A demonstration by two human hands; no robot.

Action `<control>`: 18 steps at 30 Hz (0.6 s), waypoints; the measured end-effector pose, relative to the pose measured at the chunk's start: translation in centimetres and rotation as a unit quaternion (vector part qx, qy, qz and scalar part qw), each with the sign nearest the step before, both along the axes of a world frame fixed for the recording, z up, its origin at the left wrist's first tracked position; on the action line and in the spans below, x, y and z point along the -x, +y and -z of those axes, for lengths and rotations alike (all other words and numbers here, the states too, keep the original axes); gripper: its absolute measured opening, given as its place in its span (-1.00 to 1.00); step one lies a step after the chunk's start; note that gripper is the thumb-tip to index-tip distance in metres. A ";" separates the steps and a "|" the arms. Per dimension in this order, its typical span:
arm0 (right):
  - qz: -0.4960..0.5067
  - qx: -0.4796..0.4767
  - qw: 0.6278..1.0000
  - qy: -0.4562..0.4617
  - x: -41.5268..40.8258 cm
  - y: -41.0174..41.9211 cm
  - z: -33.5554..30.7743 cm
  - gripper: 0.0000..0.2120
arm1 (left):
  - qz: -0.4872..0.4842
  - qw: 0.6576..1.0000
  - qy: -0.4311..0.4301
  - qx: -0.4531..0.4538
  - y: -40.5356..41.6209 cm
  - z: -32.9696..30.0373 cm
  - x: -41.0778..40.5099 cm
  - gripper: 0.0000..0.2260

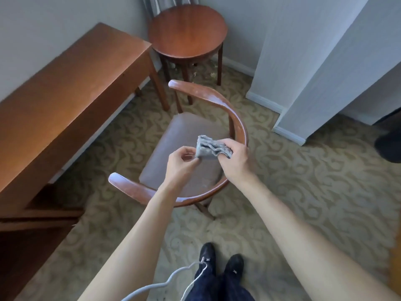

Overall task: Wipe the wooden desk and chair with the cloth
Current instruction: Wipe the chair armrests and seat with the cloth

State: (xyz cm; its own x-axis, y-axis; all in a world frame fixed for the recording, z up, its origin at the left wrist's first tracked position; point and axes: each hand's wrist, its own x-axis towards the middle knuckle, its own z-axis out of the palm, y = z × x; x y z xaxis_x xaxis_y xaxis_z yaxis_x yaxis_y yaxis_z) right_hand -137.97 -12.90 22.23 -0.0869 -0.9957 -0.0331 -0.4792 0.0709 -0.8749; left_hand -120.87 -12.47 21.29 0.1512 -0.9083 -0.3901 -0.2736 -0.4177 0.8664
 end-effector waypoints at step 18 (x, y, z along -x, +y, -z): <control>-0.187 0.026 0.889 0.418 -0.5 1.8 17.6 -0.81 | 0.084 0.966 -0.245 -0.005 1.7 18.8 1.1 -0.70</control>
State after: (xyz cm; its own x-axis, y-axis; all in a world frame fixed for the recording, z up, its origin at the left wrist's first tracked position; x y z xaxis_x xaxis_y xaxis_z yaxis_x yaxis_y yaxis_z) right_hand -137.43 -11.11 4.67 0.2780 -0.9583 -0.0657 -0.9446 -0.2603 -0.1997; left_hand -121.92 -10.77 2.50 0.1706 -0.9325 -0.3183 -0.7150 -0.3394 0.6112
